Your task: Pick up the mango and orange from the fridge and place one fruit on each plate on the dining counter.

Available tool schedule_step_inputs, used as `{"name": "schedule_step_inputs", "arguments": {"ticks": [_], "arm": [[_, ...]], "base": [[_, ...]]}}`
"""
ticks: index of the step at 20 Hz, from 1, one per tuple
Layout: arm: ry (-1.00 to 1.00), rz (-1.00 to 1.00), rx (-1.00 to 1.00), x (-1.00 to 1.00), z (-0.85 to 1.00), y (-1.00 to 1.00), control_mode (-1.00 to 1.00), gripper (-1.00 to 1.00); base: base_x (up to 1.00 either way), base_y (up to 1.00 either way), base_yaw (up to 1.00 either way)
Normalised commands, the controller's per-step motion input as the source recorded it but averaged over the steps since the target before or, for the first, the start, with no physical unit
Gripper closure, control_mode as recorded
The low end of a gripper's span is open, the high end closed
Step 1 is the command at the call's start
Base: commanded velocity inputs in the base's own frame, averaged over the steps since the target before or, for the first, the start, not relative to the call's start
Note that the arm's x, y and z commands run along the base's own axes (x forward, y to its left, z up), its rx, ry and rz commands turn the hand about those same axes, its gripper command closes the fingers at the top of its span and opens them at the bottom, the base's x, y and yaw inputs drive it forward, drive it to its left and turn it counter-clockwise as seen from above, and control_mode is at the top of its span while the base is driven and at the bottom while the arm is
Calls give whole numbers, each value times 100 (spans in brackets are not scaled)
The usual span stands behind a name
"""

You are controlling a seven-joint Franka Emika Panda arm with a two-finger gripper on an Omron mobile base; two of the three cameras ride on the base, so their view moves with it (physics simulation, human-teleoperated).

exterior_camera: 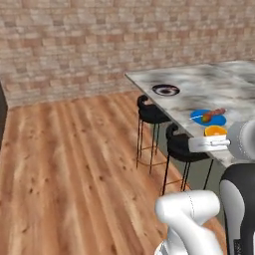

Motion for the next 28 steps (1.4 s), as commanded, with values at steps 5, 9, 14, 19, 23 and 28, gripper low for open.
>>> {"name": "schedule_step_inputs", "arguments": {"ticks": [5, 9, 14, 19, 23, 28], "arm": [[0, 0, 0, 0, 0, 0, 100, 100], [0, 0, 0, 0, 0, 0, 100, 100], [0, 0, 0, 0, 0, 0, 100, 100], [0, 0, 0, 0, 0, 0, 100, 100], [0, 0, 0, 0, 0, 0, 100, 100], [0, 0, 0, 0, 0, 0, 100, 100]], "base": [[55, 96, -48], [84, 79, -53], [87, 67, -61], [73, 68, -62], [49, 84, -55], [48, 79, -58]]}}
